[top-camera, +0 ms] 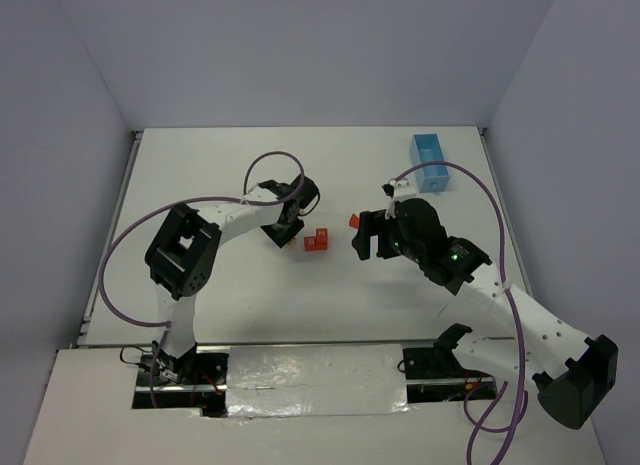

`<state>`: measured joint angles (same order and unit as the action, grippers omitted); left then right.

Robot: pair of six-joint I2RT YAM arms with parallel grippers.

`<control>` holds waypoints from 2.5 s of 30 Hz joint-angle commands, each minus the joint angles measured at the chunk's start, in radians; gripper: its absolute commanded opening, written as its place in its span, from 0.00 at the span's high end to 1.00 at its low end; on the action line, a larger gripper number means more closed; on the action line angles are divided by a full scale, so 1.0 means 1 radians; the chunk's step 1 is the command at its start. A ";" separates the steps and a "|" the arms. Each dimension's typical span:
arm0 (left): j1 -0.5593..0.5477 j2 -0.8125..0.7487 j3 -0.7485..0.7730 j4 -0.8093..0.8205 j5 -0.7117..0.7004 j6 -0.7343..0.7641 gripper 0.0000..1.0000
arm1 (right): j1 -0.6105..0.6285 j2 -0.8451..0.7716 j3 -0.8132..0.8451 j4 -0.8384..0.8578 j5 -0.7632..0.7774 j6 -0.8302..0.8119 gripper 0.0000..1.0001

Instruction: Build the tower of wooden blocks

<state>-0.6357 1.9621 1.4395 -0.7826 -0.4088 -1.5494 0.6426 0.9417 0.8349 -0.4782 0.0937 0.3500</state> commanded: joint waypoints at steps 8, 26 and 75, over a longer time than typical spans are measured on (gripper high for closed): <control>0.014 0.004 -0.002 -0.037 0.014 -0.032 0.80 | -0.001 -0.009 -0.010 0.043 0.003 -0.006 0.09; -0.045 0.026 0.338 -0.380 0.019 -0.296 1.00 | 0.000 -0.021 -0.011 0.044 0.008 -0.003 0.09; -0.055 -0.081 0.068 -0.067 0.034 -0.206 0.88 | 0.000 -0.052 -0.026 0.064 -0.019 -0.006 0.09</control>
<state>-0.6941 1.9266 1.5040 -0.8364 -0.3580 -1.7756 0.6426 0.9108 0.8211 -0.4591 0.0803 0.3500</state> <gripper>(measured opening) 0.461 0.906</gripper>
